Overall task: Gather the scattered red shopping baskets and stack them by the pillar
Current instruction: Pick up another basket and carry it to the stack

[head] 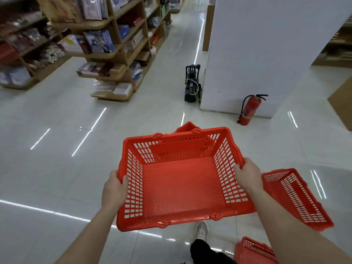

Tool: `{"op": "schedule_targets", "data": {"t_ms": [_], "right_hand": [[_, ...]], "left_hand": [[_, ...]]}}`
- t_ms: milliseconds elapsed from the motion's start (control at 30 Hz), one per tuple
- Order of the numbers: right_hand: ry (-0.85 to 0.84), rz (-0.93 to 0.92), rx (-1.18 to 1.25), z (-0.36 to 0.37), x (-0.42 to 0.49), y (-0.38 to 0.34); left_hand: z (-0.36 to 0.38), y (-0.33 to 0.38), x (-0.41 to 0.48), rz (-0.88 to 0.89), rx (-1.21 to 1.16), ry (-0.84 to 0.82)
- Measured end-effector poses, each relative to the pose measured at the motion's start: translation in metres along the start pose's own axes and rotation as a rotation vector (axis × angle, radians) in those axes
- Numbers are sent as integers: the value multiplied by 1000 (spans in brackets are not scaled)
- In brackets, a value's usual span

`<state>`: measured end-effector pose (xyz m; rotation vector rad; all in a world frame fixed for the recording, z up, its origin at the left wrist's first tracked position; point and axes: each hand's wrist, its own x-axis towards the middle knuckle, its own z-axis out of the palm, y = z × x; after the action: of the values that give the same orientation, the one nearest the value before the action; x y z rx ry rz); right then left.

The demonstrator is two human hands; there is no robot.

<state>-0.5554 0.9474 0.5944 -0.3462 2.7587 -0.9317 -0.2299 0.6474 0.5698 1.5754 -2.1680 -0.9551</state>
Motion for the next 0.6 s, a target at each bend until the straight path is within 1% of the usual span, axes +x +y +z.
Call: {"op": "schedule_targets", "data": {"t_ms": [133, 267, 600], "right_hand": [[-70, -48, -14, 8, 86, -18], [-101, -98, -58, 24, 160, -42], [-171, -145, -205, 104, 292, -98]], "left_hand": [[31, 31, 34, -67, 13, 5], [55, 53, 70, -182, -10, -30], [105, 55, 190, -344, -69, -129]]}}
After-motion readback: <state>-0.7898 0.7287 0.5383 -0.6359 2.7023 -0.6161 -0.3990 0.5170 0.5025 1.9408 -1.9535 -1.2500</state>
